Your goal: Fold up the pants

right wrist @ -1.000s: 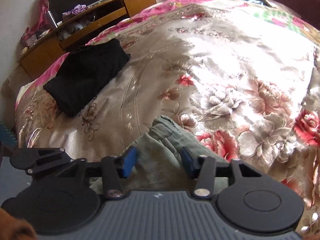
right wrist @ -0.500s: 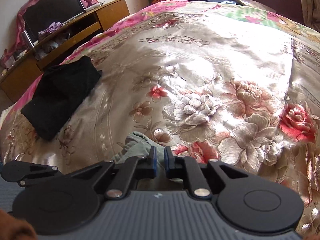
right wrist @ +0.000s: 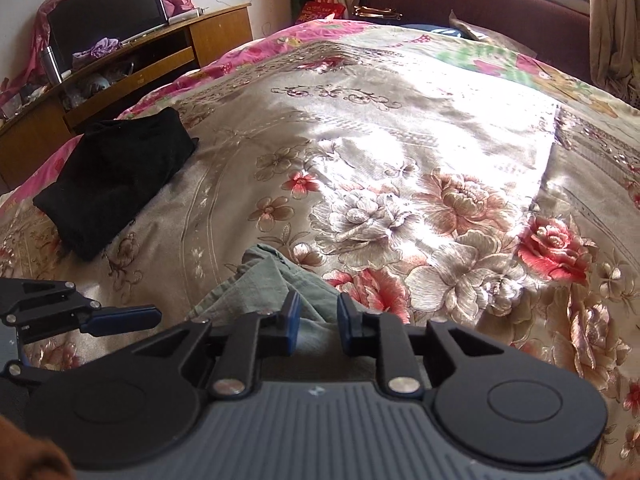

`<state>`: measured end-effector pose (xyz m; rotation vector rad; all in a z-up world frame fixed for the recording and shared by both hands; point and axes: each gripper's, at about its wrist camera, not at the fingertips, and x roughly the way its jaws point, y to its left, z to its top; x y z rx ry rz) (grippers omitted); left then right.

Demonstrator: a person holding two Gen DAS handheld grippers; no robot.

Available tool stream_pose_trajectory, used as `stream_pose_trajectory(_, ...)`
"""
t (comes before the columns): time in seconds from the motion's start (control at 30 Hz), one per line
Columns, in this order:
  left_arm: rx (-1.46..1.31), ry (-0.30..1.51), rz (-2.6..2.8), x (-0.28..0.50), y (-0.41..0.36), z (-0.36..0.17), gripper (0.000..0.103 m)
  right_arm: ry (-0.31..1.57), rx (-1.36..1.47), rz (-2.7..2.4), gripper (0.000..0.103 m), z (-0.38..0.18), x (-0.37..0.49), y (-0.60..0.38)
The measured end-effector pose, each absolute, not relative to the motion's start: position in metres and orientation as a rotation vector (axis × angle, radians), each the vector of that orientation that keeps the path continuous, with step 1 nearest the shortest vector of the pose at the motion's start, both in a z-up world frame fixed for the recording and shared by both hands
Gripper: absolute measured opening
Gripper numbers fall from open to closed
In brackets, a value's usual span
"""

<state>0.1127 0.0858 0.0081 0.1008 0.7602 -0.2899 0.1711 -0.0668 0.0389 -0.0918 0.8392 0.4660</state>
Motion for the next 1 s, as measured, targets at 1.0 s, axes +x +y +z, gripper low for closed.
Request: stream_pose_trajectory(1.0, 0.078, 0.778, -0.247, 0.115, 0.095, 0.006, 0.063, 0.894, 0.137, 0.286, 0.040, 0.018, 0.106, -0.158)
